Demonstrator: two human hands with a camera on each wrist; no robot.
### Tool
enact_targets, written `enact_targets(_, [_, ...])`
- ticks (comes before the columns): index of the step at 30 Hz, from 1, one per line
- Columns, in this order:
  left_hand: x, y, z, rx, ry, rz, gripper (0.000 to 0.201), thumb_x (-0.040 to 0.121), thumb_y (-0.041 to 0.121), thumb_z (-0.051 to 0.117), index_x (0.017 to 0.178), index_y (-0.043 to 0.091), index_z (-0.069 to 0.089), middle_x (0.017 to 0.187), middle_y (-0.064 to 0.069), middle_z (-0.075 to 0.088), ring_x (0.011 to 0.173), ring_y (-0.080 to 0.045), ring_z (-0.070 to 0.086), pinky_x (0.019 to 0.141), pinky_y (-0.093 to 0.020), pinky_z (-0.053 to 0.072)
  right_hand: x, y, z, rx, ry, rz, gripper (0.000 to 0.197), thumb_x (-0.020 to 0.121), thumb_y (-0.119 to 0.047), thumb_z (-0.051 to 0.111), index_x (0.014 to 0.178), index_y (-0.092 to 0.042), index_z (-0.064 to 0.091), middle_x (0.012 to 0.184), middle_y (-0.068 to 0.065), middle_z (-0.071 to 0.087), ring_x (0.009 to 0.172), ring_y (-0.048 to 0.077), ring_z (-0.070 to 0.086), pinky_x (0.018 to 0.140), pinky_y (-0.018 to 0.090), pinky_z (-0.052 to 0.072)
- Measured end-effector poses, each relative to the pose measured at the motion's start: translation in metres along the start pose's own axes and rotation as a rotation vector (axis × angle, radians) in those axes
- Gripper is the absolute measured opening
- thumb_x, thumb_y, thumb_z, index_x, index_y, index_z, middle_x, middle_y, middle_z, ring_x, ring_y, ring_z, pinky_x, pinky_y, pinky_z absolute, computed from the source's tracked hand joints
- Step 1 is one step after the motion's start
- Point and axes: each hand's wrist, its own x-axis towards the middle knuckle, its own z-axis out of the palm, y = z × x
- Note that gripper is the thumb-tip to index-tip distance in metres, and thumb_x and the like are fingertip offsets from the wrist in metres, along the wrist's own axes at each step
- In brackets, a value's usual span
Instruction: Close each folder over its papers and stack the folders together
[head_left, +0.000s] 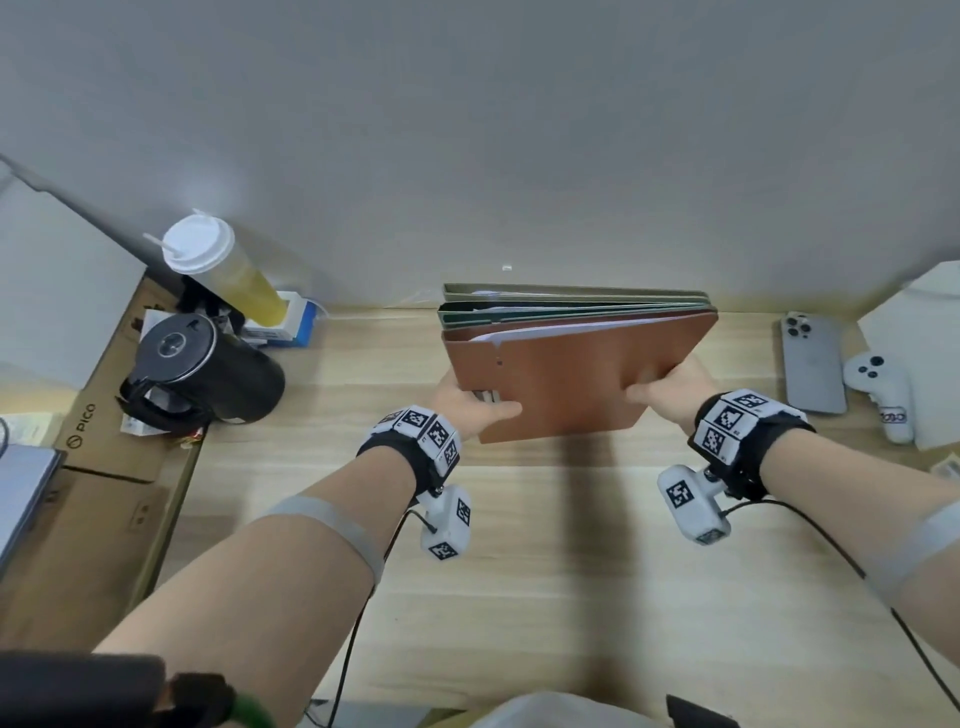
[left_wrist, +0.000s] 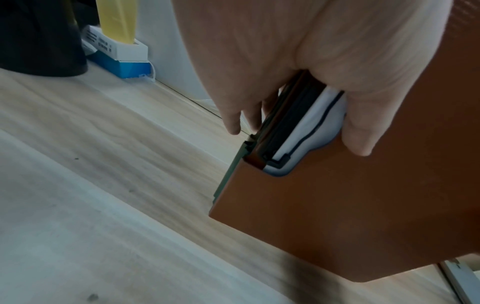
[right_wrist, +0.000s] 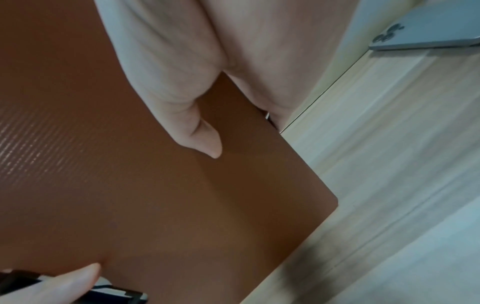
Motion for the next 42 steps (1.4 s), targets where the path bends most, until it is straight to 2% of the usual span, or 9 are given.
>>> enact_targets(4, [0.006, -0.008, 0.0, 0.064, 0.05, 0.067, 0.049, 0.079, 0.019, 0.081, 0.123, 0.007, 0.062, 0.092, 0.005, 0.068, 0.069, 0.01, 0.061, 0.051, 0.001, 0.043, 0.002, 0.005, 0.0, 0.004, -0.012, -0.022, 0.024, 0.073, -0.001, 0.079, 0.083, -0.014, 0.061, 0.078, 0.0, 0.065, 0.075, 0.018, 0.062, 0.073, 0.029, 0.046])
enact_targets(7, [0.01, -0.013, 0.0, 0.137, 0.089, 0.081, 0.039, 0.075, 0.036, 0.082, 0.103, 0.013, 0.067, 0.086, 0.008, 0.071, 0.082, -0.008, 0.068, 0.067, -0.011, 0.047, -0.001, 0.007, -0.001, 0.012, 0.008, -0.024, 0.034, 0.077, -0.012, 0.08, 0.104, -0.017, 0.059, 0.087, -0.005, 0.067, 0.08, 0.014, 0.063, 0.077, 0.027, 0.046])
enact_targets(11, [0.01, -0.007, -0.001, 0.253, 0.013, 0.077, 0.033, 0.083, 0.041, 0.073, 0.068, 0.021, 0.051, 0.061, 0.006, 0.059, 0.062, -0.013, 0.059, 0.062, -0.025, 0.047, 0.006, 0.019, 0.002, 0.073, -0.017, -0.041, 0.048, 0.077, -0.007, 0.078, 0.118, -0.015, 0.055, 0.103, -0.002, 0.068, 0.096, 0.017, 0.066, 0.091, 0.034, 0.05])
enact_targets(17, [0.026, -0.02, 0.017, 0.315, -0.066, -0.115, 0.041, 0.085, 0.054, 0.064, 0.084, 0.013, 0.062, 0.077, -0.004, 0.064, 0.077, -0.025, 0.069, 0.071, -0.034, 0.054, 0.024, 0.059, 0.018, 0.144, -0.084, 0.182, 0.06, 0.076, -0.001, 0.077, 0.128, -0.007, 0.049, 0.117, 0.009, 0.067, 0.108, 0.025, 0.064, 0.104, 0.046, 0.046])
enact_targets(19, [0.03, -0.028, 0.025, 0.338, -0.104, -0.164, 0.04, 0.089, 0.051, 0.06, 0.085, 0.011, 0.062, 0.075, -0.004, 0.062, 0.067, -0.022, 0.063, 0.061, -0.028, 0.048, 0.03, 0.073, 0.022, 0.094, -0.091, 0.233, 0.059, 0.072, -0.005, 0.08, 0.124, -0.008, 0.054, 0.113, 0.008, 0.07, 0.106, 0.027, 0.066, 0.101, 0.047, 0.048])
enact_targets(26, [0.048, -0.038, 0.046, 0.365, -0.191, -0.221, 0.026, 0.092, 0.036, 0.057, 0.099, 0.012, 0.064, 0.091, -0.009, 0.068, 0.075, -0.021, 0.061, 0.066, -0.027, 0.047, 0.044, 0.08, 0.024, -0.115, -0.015, 0.295, 0.043, 0.075, -0.01, 0.078, 0.115, -0.005, 0.062, 0.104, 0.007, 0.068, 0.096, 0.025, 0.064, 0.092, 0.034, 0.05])
enact_targets(33, [0.077, -0.036, 0.054, 0.426, -0.111, -0.215, 0.028, 0.093, 0.036, 0.057, 0.098, 0.011, 0.067, 0.083, -0.006, 0.063, 0.068, -0.022, 0.057, 0.055, -0.024, 0.041, 0.071, 0.083, 0.031, -0.267, 0.008, 0.358, 0.068, 0.063, -0.035, 0.079, 0.122, -0.008, 0.058, 0.125, 0.014, 0.056, 0.102, 0.033, 0.064, 0.092, 0.042, 0.054])
enact_targets(37, [0.086, -0.036, 0.051, 0.423, -0.037, -0.224, 0.021, 0.089, 0.034, 0.062, 0.086, 0.013, 0.064, 0.064, 0.001, 0.057, 0.05, -0.01, 0.048, 0.048, -0.021, 0.037, 0.073, 0.072, 0.036, -0.336, 0.024, 0.381, 0.062, 0.075, -0.03, 0.077, 0.127, -0.006, 0.053, 0.13, 0.016, 0.042, 0.107, 0.037, 0.058, 0.093, 0.038, 0.05])
enact_targets(42, [0.08, -0.032, 0.05, 0.389, 0.012, -0.259, 0.019, 0.088, 0.031, 0.063, 0.081, 0.013, 0.06, 0.056, 0.002, 0.052, 0.046, -0.012, 0.048, 0.048, -0.02, 0.037, 0.068, 0.063, 0.037, -0.299, 0.037, 0.314, 0.065, 0.069, -0.028, 0.076, 0.126, -0.007, 0.054, 0.123, 0.012, 0.053, 0.105, 0.033, 0.061, 0.087, 0.033, 0.05])
